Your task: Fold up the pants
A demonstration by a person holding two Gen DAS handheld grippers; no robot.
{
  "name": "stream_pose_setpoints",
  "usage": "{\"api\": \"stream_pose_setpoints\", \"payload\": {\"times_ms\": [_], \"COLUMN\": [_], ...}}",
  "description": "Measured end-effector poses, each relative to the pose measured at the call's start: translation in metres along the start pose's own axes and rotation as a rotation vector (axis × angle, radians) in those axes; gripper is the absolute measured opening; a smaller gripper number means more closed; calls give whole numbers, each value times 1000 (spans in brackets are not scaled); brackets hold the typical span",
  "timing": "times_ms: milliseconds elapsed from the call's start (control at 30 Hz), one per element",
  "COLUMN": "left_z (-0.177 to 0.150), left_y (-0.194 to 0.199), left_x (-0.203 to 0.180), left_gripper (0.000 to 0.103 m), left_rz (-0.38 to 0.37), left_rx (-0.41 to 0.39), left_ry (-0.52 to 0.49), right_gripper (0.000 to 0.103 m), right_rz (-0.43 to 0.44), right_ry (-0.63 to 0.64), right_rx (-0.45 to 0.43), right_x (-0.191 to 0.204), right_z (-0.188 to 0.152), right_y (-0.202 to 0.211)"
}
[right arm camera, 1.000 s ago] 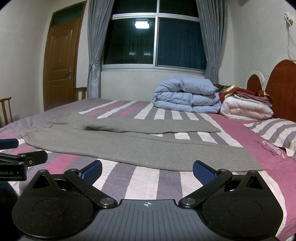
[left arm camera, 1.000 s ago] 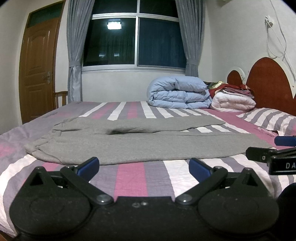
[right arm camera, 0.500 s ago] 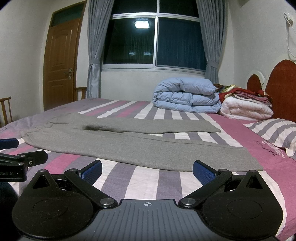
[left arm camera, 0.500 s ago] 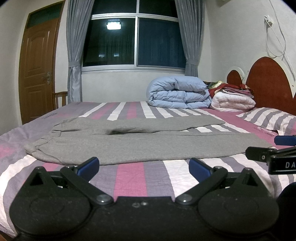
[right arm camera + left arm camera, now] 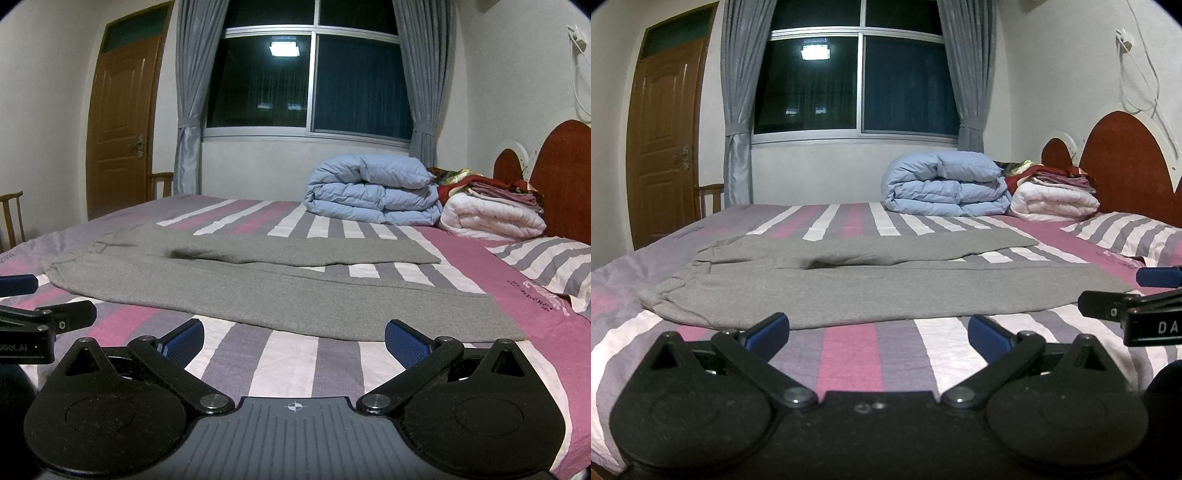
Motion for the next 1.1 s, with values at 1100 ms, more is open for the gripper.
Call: {"api": "stream_pose_setpoints", "payload": {"times_ms": [1100], "left_z": [121], "left_y": [-141], "left_x": [183], "left_gripper": [91], "left_rz": [122], "left_rx": [128], "left_ry": [-48], "right_gripper": [69], "right_rz": [207], "right_ry": [35], "right_rx": [3], "right_x": [-24], "right_z": [104], "right_y": [-151]}}
Point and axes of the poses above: each gripper's, at about its wrist camera, not at the fingertips, and y roughly against the way its jaws point, x to its left, z to its top, the point moved 2 cm from there along -y, roughly the way its jaws point, and after that the axes turned 4 degrees about y, right-handed, at the moved point
